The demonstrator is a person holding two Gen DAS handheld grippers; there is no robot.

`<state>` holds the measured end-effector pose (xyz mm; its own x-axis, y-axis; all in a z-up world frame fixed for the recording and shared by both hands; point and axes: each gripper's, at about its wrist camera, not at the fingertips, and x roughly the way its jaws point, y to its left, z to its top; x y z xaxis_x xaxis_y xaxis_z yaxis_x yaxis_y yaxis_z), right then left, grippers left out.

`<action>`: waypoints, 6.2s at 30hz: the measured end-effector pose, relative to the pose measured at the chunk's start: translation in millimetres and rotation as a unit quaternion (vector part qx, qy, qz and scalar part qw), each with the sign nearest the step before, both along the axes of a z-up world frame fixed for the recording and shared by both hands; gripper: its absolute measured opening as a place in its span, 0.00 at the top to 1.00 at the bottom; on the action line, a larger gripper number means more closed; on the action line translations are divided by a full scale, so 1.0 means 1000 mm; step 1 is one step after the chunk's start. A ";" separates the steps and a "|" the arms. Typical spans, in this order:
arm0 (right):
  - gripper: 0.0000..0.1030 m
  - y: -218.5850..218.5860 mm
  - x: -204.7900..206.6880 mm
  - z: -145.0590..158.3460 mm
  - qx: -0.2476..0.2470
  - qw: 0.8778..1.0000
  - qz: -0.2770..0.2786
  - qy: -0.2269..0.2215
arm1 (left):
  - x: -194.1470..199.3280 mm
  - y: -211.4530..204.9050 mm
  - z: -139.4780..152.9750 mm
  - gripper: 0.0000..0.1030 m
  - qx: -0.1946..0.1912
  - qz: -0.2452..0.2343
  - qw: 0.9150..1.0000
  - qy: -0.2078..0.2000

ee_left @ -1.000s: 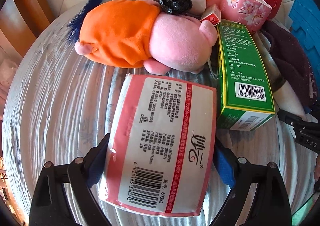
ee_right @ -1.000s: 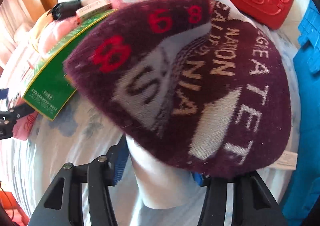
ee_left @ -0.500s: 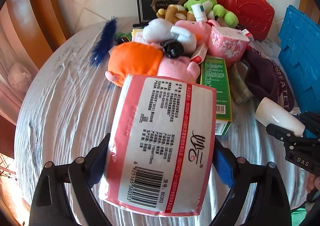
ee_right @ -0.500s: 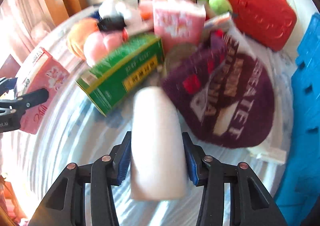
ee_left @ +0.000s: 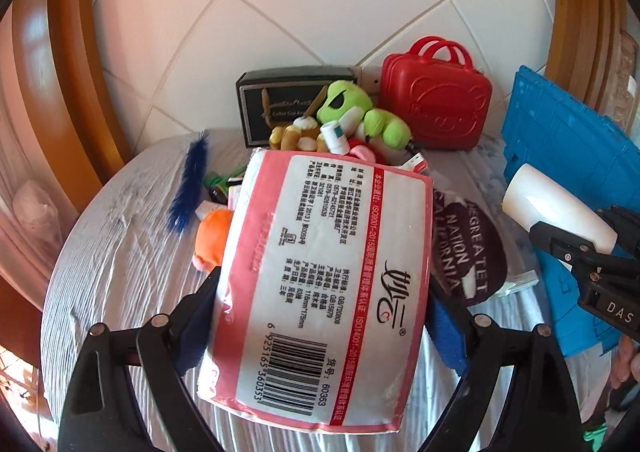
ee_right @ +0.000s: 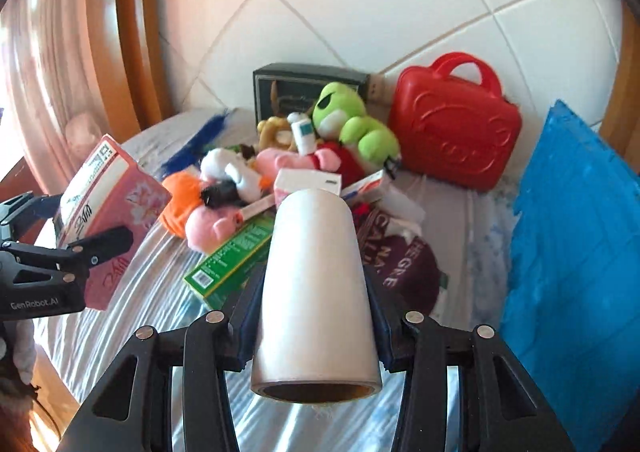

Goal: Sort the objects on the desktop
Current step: 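Carry the tissue pack with the left tool while the right tool carries the paper roll to the crate, then open both tools to drop the tissue pack and paper roll into the crate, then move both tools back over the pile toward the green box and maroon hat, then grasp the green medicine box with the left tool while the right tool grasps the maroon knit hat, then carry the green box with the left tool while the right tool carries the hat to the crate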

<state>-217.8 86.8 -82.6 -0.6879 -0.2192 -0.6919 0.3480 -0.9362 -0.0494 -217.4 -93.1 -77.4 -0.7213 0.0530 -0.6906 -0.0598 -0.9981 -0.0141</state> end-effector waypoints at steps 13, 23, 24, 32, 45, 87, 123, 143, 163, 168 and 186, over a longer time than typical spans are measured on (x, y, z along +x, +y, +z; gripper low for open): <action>0.57 0.127 0.069 0.107 -0.011 0.984 -0.123 0.128 | 0.024 0.154 0.099 0.12 0.036 -0.146 0.982 0.115; 0.57 0.269 0.117 0.127 0.001 0.955 -0.254 0.155 | 0.051 0.310 0.135 0.12 0.052 -0.269 0.952 0.138; 0.57 0.281 0.121 0.127 0.003 0.952 -0.265 0.154 | 0.053 0.322 0.135 0.12 0.053 -0.277 0.950 0.136; 0.56 0.351 0.132 0.116 0.024 0.939 -0.313 0.142 | 0.057 0.393 0.123 0.12 0.040 -0.294 0.948 0.111; 0.13 0.390 0.126 0.117 0.015 0.935 -0.321 0.152 | 0.052 0.413 0.117 0.08 0.014 -0.268 0.958 0.102; 0.00 0.205 0.102 0.127 0.011 0.963 -0.229 0.144 | 0.037 0.197 0.100 0.05 0.048 -0.162 0.981 0.093; 0.00 0.057 -0.104 -0.104 -0.001 0.978 -0.137 -0.156 | -0.130 0.023 -0.169 0.05 0.004 -0.011 0.976 -0.218; 0.00 0.074 -0.147 -0.173 -0.055 0.963 -0.161 -0.209 | -0.137 0.035 -0.222 0.00 -0.015 -0.017 0.962 -0.272; 0.75 0.028 -0.106 -0.135 -0.019 0.985 -0.091 -0.148 | -0.087 0.043 -0.142 0.48 -0.030 -0.022 0.985 -0.169; 0.76 0.019 -0.081 -0.092 -0.016 0.993 -0.074 -0.088 | -0.058 0.028 -0.107 0.48 -0.017 -0.004 0.991 -0.133; 0.76 0.019 -0.005 0.016 -0.022 0.996 -0.069 0.046 | -0.034 0.004 -0.003 0.48 0.015 0.007 1.000 -0.011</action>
